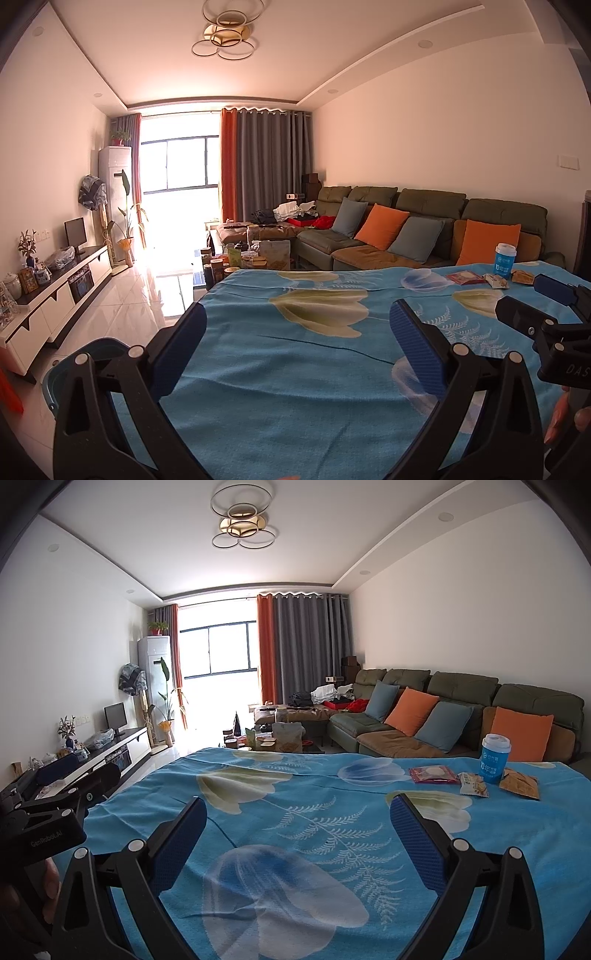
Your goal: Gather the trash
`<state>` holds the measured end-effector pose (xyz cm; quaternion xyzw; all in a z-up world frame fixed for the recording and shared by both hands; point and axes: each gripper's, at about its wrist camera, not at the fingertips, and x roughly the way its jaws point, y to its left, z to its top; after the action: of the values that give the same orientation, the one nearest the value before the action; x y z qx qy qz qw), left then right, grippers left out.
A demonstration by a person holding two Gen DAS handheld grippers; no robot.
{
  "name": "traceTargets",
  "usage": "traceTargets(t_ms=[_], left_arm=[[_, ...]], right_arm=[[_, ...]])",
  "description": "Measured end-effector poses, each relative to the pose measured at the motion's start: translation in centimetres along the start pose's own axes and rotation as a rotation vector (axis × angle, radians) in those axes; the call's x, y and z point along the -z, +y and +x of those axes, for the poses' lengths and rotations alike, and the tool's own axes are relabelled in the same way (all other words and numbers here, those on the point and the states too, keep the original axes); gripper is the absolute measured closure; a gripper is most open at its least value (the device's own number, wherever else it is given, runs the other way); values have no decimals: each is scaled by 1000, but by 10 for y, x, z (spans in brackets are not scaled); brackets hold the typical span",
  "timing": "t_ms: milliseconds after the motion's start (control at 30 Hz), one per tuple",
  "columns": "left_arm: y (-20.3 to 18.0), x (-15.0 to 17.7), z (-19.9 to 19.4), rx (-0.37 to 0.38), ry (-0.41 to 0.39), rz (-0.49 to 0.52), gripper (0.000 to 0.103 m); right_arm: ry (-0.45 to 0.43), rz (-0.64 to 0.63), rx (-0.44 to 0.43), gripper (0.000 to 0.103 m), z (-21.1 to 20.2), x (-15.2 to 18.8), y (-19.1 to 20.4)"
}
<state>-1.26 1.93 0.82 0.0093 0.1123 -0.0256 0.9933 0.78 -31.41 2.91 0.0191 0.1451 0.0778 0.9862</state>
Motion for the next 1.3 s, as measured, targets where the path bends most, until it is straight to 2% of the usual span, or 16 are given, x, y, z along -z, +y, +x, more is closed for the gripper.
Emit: traceTargets(t_ms=[1033,1133,1300], left_arm=[[-1,-2,5,12,1,-6,6],[2,-5,8,31,22,-20,6],[-4,-4,25,64,104,-16,6]], right_arm=[[10,4,5,7,-1,1,-1],[9,6,6,7,-1,1,-2],[18,22,13,7,3,-2,-7]])
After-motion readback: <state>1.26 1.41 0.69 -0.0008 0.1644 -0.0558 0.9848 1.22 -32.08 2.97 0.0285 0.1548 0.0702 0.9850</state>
